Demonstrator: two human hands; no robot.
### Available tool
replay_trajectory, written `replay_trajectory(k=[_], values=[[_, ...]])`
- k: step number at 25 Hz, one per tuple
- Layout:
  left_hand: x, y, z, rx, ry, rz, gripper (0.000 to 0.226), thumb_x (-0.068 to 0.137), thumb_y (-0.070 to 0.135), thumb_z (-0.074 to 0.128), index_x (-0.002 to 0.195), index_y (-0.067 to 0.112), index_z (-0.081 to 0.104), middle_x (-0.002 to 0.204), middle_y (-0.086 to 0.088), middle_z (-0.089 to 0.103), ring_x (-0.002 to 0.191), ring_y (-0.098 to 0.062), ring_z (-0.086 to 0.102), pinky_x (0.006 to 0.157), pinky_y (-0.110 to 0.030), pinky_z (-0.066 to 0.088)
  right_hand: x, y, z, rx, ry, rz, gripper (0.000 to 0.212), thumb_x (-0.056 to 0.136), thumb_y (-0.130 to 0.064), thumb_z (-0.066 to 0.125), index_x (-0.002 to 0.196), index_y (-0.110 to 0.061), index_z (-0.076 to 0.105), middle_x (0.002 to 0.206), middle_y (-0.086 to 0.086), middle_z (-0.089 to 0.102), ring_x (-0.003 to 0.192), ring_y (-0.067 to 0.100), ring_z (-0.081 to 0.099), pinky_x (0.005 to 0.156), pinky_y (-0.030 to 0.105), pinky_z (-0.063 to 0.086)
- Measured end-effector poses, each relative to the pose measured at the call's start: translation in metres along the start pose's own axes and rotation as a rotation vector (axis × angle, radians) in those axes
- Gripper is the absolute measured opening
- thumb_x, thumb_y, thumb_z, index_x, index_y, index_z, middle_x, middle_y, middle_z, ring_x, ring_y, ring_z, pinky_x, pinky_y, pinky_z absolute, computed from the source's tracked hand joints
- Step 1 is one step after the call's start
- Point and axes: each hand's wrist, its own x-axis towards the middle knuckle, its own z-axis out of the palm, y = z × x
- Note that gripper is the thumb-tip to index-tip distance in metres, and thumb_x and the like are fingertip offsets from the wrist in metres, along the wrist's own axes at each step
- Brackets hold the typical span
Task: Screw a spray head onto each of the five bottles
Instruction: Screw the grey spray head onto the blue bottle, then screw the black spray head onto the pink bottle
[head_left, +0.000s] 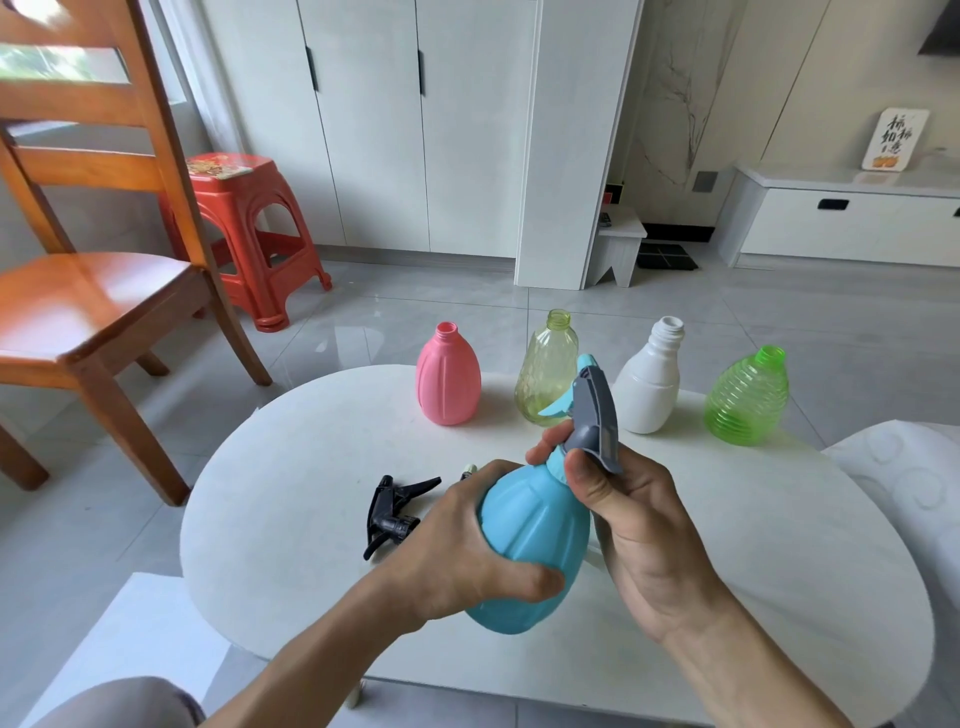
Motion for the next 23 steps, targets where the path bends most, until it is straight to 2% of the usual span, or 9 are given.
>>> replay_trajectory(k=[4,5,7,9,12,13,15,19,23], values=[[0.003,0.007,-0.017,0.033,-0.073,-0.038,0.066,0.053,0.037,0.084,0.114,0.039,0.058,0.104,0.001,0.069,0.094,-0.018,0.069,0.079,-0.04,0.061,0.003,0.003,0.009,-0.068,0.13,0.007,0.039,0.076,-0.047,0.073,0.098,-0.016,0.074,0.097,0.003,0.076,0.099,0.02,0.069,0.102,0.05,0.049],[0.003,0.008,-0.021,0.095,-0.035,-0.016,0.072,0.054,0.04,0.086,0.119,0.04,0.055,0.107,0.005,0.067,0.097,-0.016,0.068,0.083,-0.042,0.06,0.005,0.003,0.015,-0.089,0.175,-0.002,0.036,0.077,-0.046,0.072,0.099,-0.018,0.075,0.099,0.002,0.077,0.101,0.018,0.069,0.103,0.052,0.047],[-0.001,0.01,-0.019,0.319,0.158,0.093,0.083,0.053,0.048,0.089,0.124,0.046,0.047,0.114,0.016,0.062,0.102,-0.007,0.062,0.083,-0.034,0.058,0.013,0.002,0.028,-0.139,0.218,-0.051,0.026,0.082,-0.041,0.072,0.098,-0.022,0.076,0.102,-0.002,0.078,0.103,0.015,0.069,0.104,0.049,0.047],[-0.006,0.01,-0.016,0.459,0.363,0.185,0.083,0.05,0.051,0.087,0.122,0.049,0.045,0.109,0.021,0.061,0.098,-0.004,0.061,0.074,-0.028,0.056,0.021,0.001,0.04,-0.203,0.172,-0.062,0.02,0.084,-0.038,0.075,0.102,-0.031,0.075,0.106,-0.009,0.077,0.107,0.009,0.067,0.103,0.043,0.048],[0.002,0.002,-0.054,0.431,0.548,0.1,0.08,0.046,0.053,0.084,0.116,0.051,0.046,0.098,0.02,0.064,0.086,0.0,0.063,0.059,-0.018,0.054,0.02,0.009,0.041,-0.335,0.03,0.1,0.043,0.074,-0.037,0.075,0.108,-0.059,0.062,0.117,-0.026,0.068,0.118,-0.007,0.055,0.099,0.029,0.044],[0.01,-0.003,-0.078,0.386,0.595,0.042,0.079,0.044,0.053,0.085,0.114,0.052,0.047,0.096,0.019,0.064,0.085,0.001,0.063,0.056,-0.014,0.051,0.017,0.013,0.037,-0.355,0.033,0.172,0.047,0.073,-0.037,0.076,0.109,-0.061,0.058,0.119,-0.026,0.066,0.119,-0.009,0.053,0.097,0.027,0.044],[0.031,-0.019,-0.125,0.272,0.657,-0.068,0.08,0.043,0.047,0.09,0.112,0.05,0.049,0.098,0.013,0.065,0.087,-0.004,0.065,0.061,-0.021,0.054,0.009,0.023,0.025,-0.401,0.042,0.279,0.048,0.08,-0.028,0.079,0.116,-0.049,0.055,0.121,-0.02,0.064,0.117,-0.003,0.055,0.094,0.024,0.045],[0.078,-0.068,-0.178,0.216,0.69,-0.161,0.083,0.055,0.027,0.096,0.125,0.031,0.052,0.11,-0.003,0.064,0.104,-0.027,0.063,0.087,-0.047,0.058,0.008,0.033,0.014,-0.497,-0.02,0.35,0.037,0.085,-0.019,0.075,0.113,-0.037,0.061,0.107,-0.013,0.073,0.103,0.004,0.065,0.093,0.026,0.05],[0.114,-0.093,-0.209,0.286,0.624,-0.206,0.086,0.06,0.02,0.095,0.132,0.029,0.049,0.116,-0.005,0.064,0.107,-0.027,0.061,0.088,-0.043,0.056,0.015,0.038,0.013,-0.511,-0.045,0.315,0.035,0.086,-0.02,0.075,0.109,-0.042,0.061,0.102,-0.018,0.074,0.089,0.001,0.067,0.086,0.027,0.052]])
